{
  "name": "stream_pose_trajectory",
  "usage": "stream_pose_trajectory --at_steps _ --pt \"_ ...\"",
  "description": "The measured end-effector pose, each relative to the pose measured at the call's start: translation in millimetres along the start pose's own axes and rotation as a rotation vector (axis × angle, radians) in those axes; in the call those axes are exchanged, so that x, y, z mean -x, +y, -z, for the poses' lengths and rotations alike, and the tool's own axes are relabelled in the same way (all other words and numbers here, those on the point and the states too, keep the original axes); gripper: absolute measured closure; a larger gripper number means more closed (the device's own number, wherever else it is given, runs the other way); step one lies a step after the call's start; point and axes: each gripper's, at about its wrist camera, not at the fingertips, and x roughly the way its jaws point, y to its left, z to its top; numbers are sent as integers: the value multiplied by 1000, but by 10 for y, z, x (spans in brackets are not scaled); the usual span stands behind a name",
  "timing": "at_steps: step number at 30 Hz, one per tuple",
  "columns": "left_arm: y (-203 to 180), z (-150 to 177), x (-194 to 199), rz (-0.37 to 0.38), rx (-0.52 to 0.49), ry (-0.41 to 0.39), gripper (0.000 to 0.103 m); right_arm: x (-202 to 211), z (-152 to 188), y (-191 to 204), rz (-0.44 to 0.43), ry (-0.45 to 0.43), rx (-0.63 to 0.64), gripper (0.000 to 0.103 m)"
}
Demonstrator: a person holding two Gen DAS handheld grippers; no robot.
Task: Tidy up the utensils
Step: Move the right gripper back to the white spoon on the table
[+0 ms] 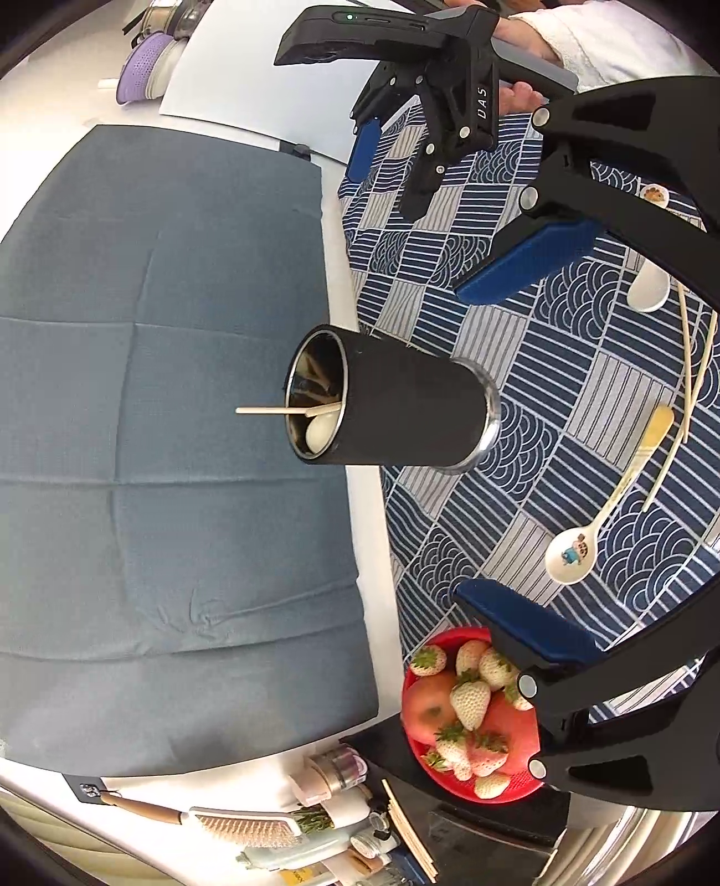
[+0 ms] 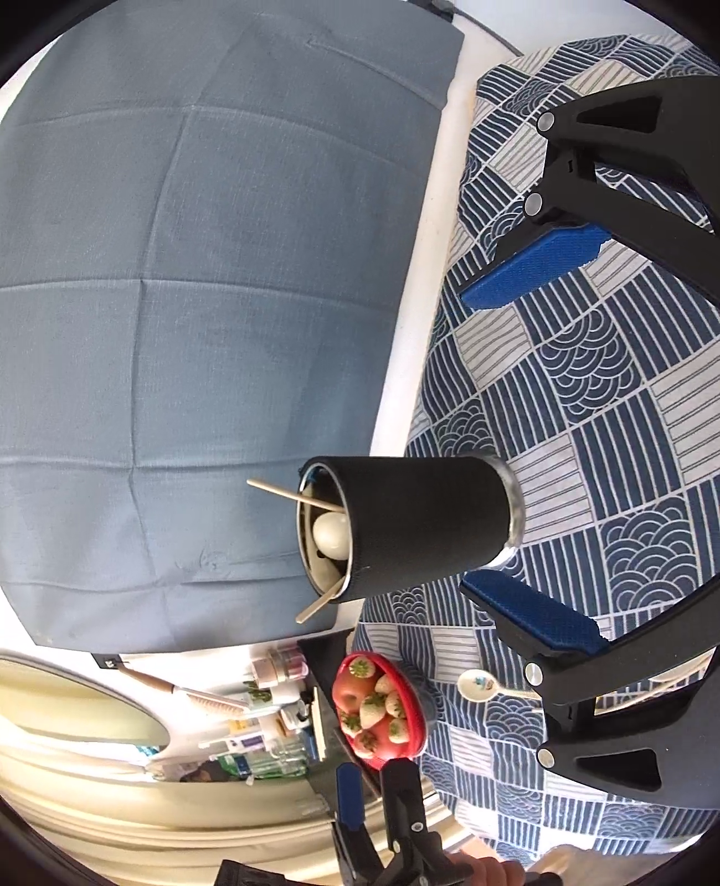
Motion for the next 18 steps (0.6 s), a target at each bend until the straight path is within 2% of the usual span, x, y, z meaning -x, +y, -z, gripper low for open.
stream_pose_trajectory --at_steps 11,18 --pt "-336 523 -147 38 -34 122 6 213 455 -22 20 36 -12 12" --pt "-402 762 -228 60 1 197 6 307 667 -33 18 48 -15 12"
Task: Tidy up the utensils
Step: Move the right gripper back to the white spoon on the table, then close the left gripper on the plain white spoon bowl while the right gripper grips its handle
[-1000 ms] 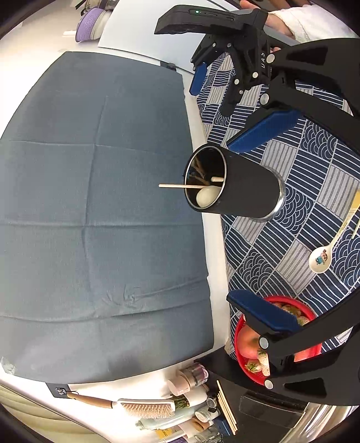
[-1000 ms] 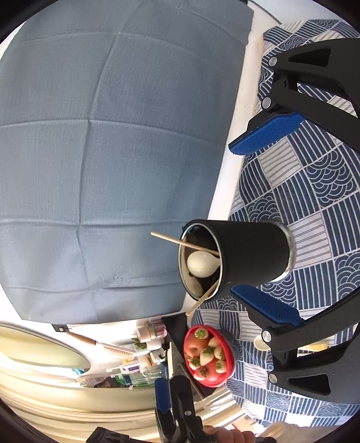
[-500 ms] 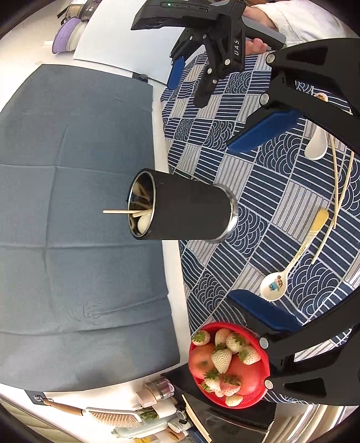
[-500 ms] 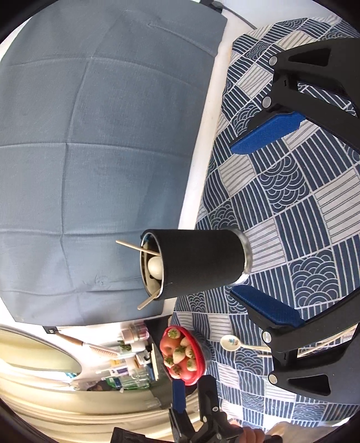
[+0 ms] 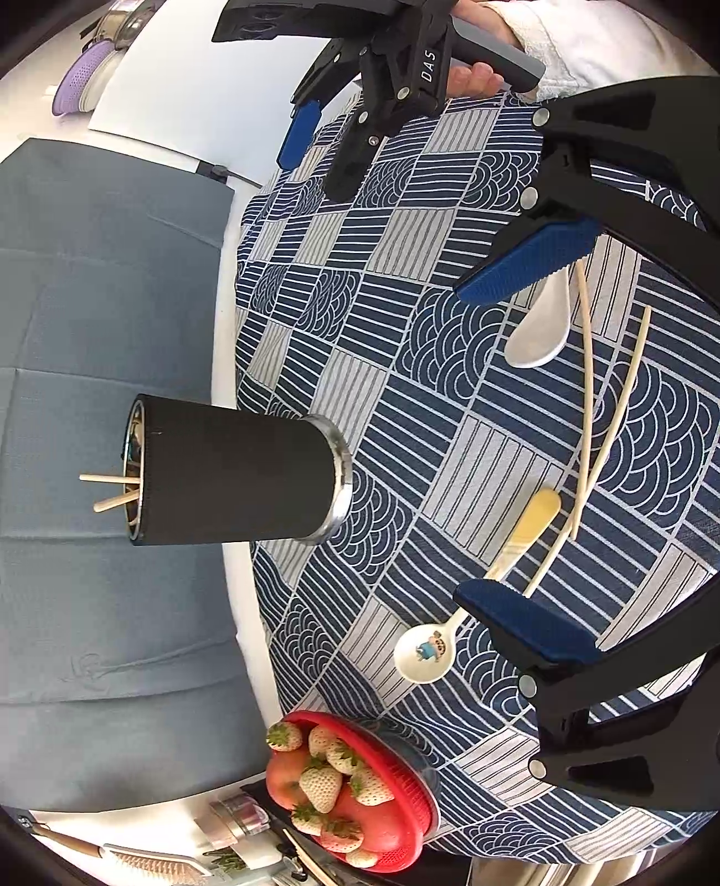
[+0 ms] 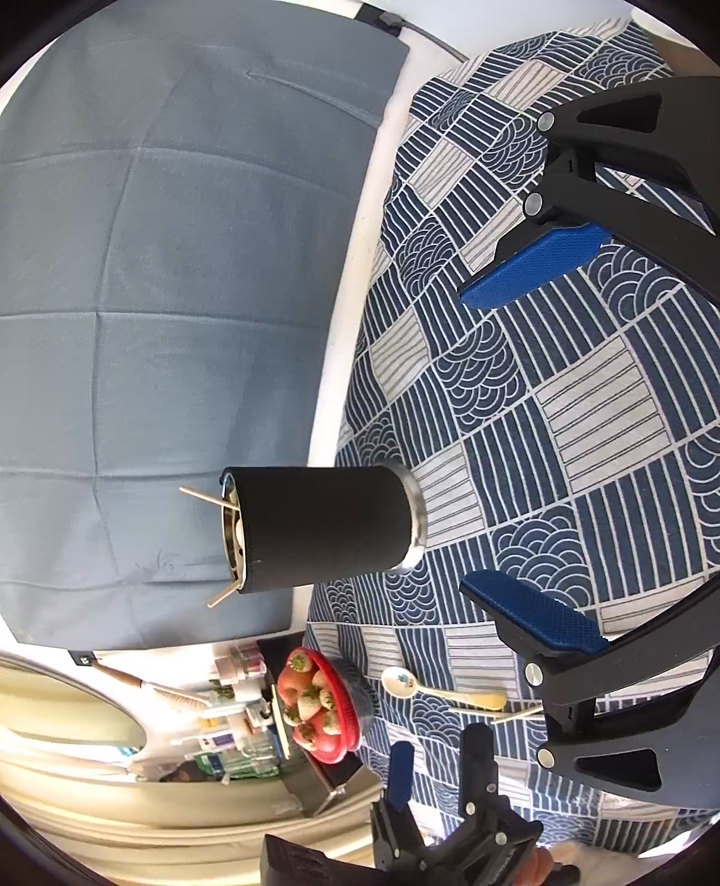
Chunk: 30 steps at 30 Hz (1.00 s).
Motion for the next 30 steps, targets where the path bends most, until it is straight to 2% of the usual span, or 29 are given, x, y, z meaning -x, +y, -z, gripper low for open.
stream_pose_trajectory --at_steps 8,12,14,15,16,17,18,22,25,30 --pt "-98 121 -81 32 -12 52 6 66 148 -23 -4 12 -3 12" --pt "-178 177 -171 96 -29 100 23 57 205 -23 -9 22 5 12" --pt "-231 209 -240 120 -39 133 36 53 230 -16 -14 24 10 12" --pt "-268 229 -279 127 -52 149 54 47 242 -13 -19 27 11 12" --pt "-303 246 -319 131 -64 166 86 40 253 -9 -26 31 11 12" --pt "-331 257 -362 125 -71 184 94 35 263 -3 -33 34 13 12" --pt "-349 266 -396 123 -71 196 97 31 273 11 -41 39 19 12" --pt "-375 256 -386 139 -70 181 98 12 319 105 -82 63 71 12" --pt "-399 214 -344 117 -90 164 98 -20 362 219 -123 95 116 12" --pt "-409 156 -313 102 -100 155 98 -127 463 442 -227 172 176 12"
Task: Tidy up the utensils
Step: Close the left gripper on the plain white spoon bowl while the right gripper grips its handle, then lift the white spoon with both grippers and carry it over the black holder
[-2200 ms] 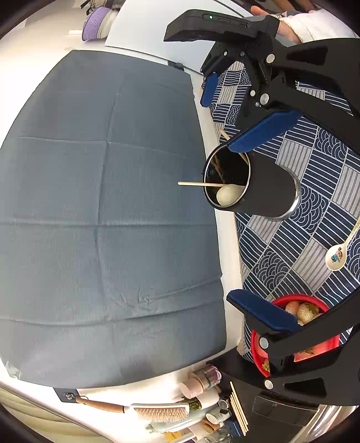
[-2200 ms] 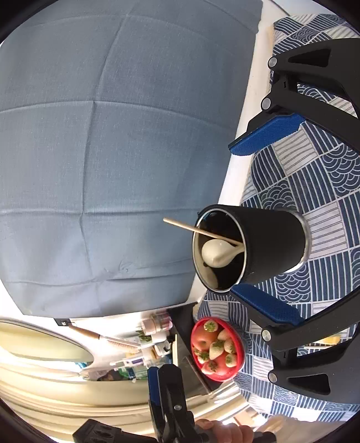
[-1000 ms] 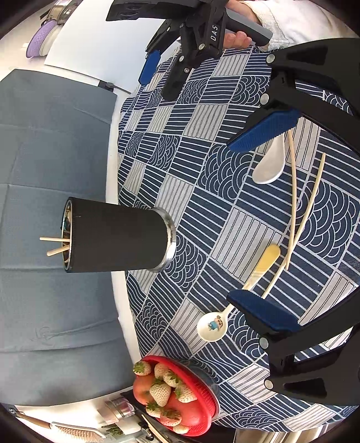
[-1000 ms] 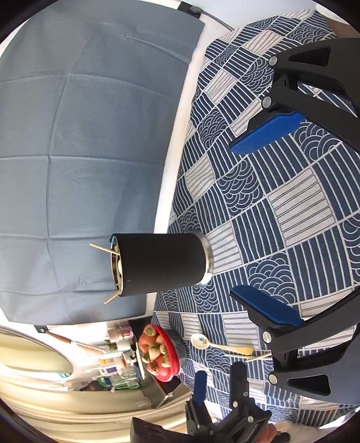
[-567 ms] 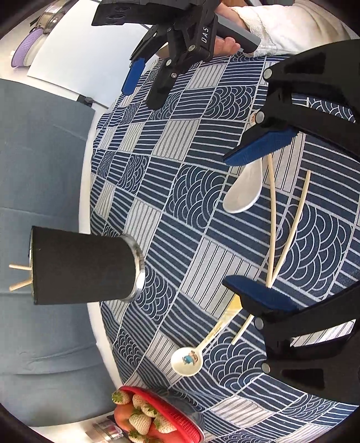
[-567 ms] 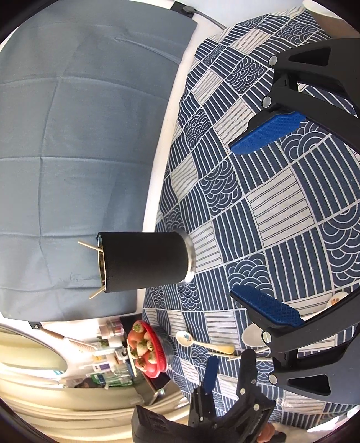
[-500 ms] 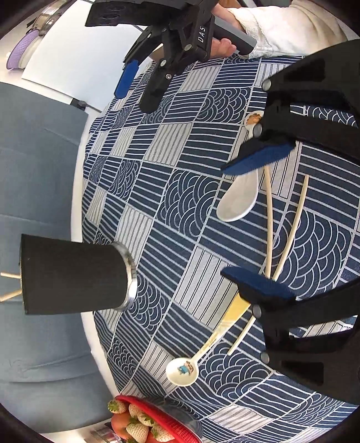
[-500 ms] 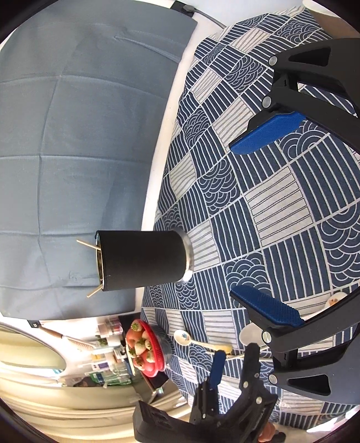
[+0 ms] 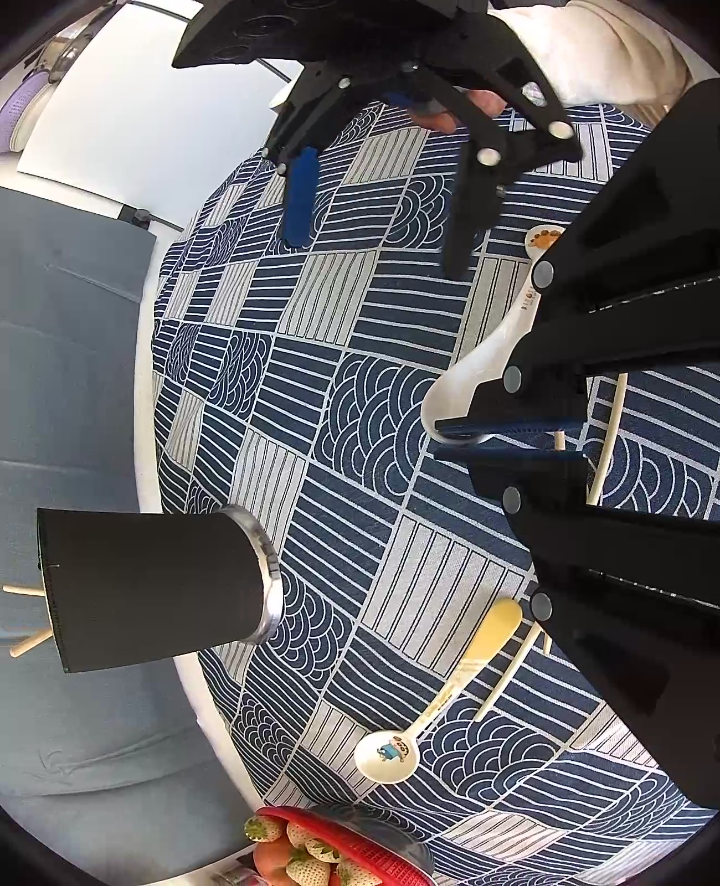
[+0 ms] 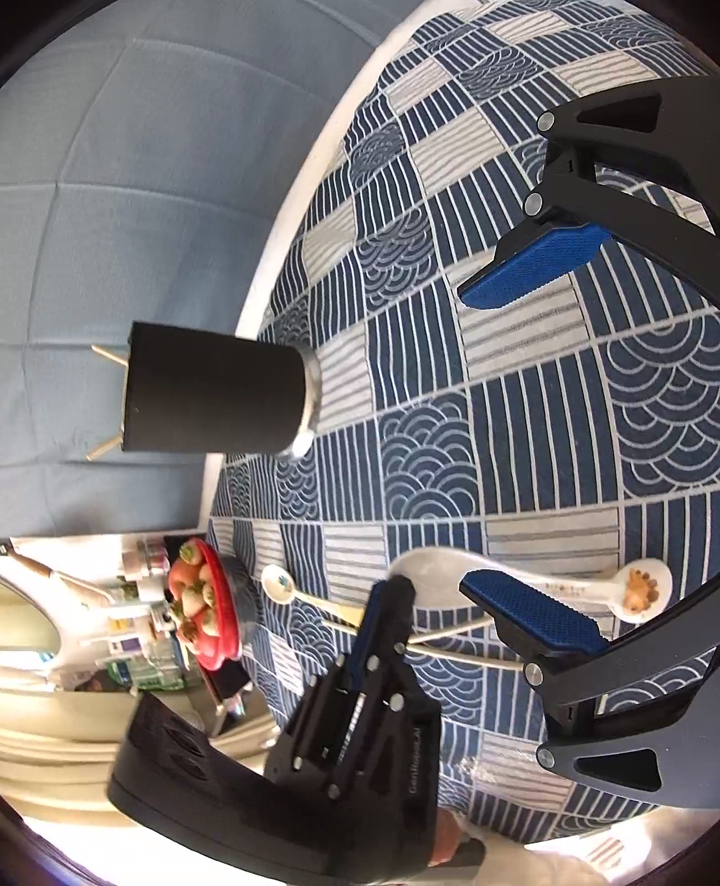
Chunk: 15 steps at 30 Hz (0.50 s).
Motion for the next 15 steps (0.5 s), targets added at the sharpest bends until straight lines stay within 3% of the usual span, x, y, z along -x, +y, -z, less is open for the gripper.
stream_pose_trajectory --at_steps 3,7,8,9,11,12,13,15 --pt "14 -21 27 1 7 -6 98 -80 37 164 -81 42 56 13" --pt "-2 -24 71 -15 -2 -16 99 -150 66 358 -111 87 118 17" --pt "-8 -24 80 -16 -6 -17 99 -168 64 389 -116 97 128 24" --pt "-7 -25 89 -13 -4 -20 99 -197 66 414 -124 115 135 39" --pt "-6 -30 111 -5 1 -28 99 -292 68 470 -124 163 140 46" --pt "-13 -32 119 -5 -1 -31 99 -322 71 493 -119 172 149 74" --pt "-23 -30 130 -16 -5 -34 99 -325 64 503 -136 168 144 90" --pt "-41 -35 157 -30 -15 -44 99 -289 60 483 -155 147 123 90"
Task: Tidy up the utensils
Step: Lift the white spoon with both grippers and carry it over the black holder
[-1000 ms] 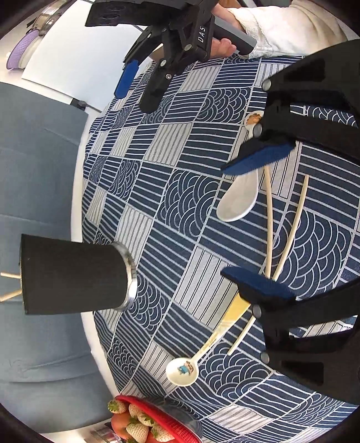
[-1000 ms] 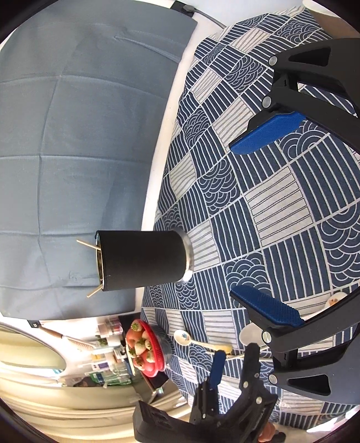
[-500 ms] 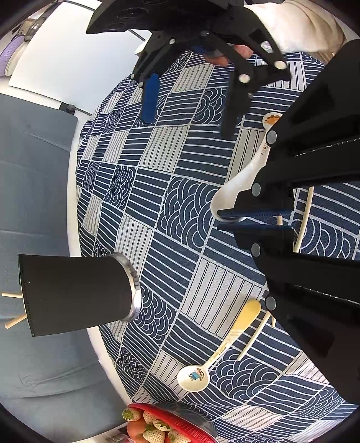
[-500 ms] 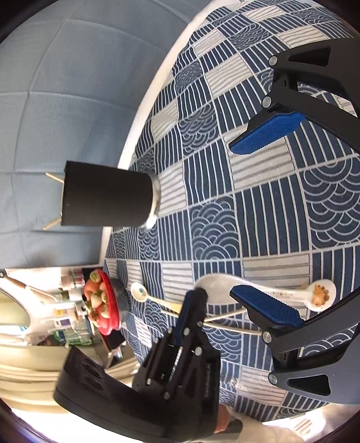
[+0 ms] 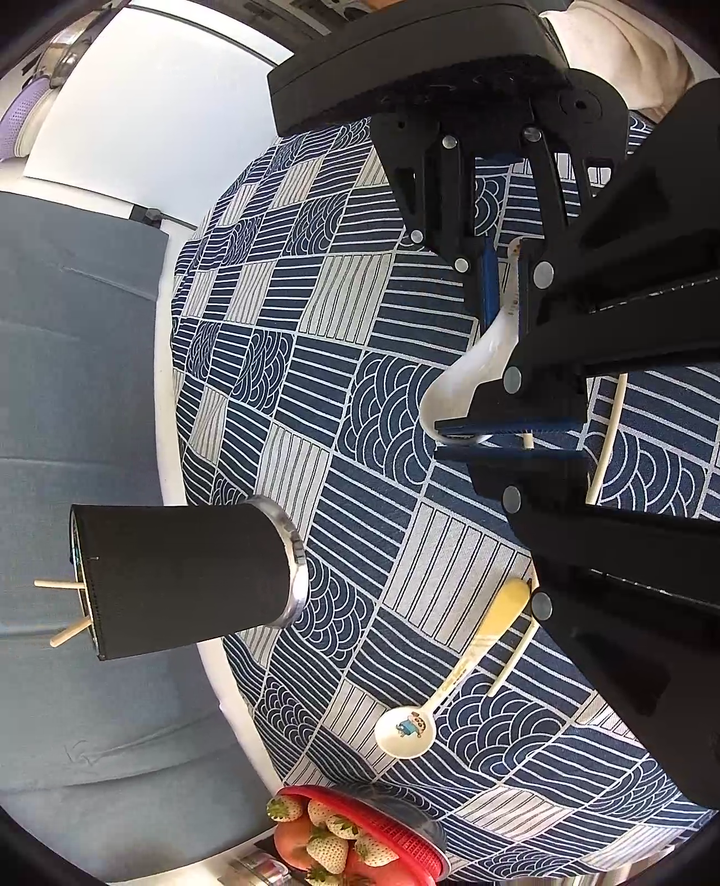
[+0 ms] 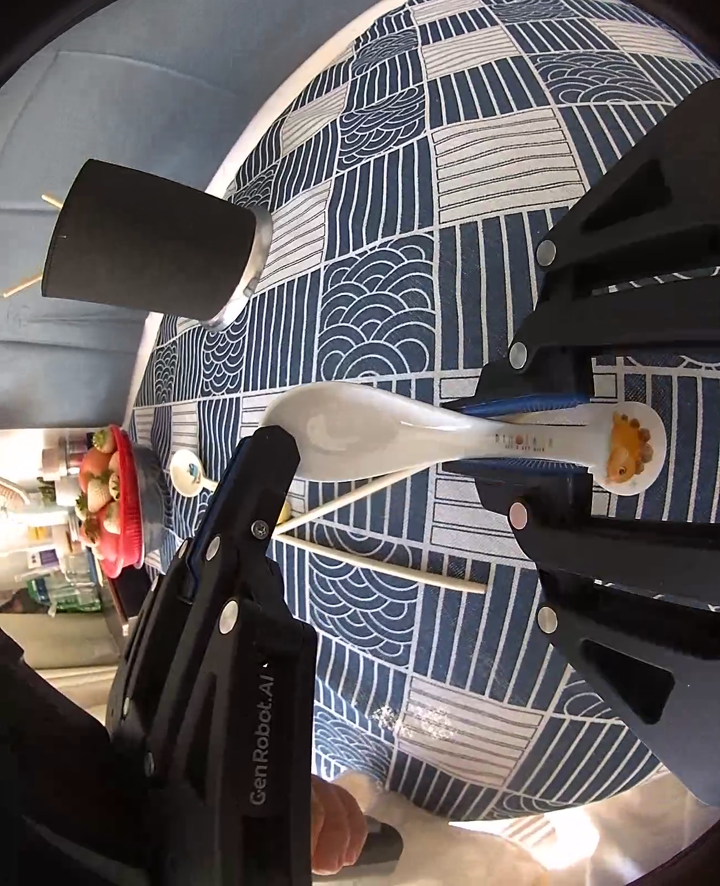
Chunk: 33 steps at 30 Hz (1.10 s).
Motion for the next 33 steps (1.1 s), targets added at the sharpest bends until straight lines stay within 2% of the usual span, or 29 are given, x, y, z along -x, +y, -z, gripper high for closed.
stream_pose_trajectory --at_steps 22,33 --pt "-61 -252 281 -28 -36 -36 99 178 -222 -124 77 -27 -1 90" --pt "-77 -599 670 -109 -94 -104 99 428 -626 -177 101 -137 34 90"
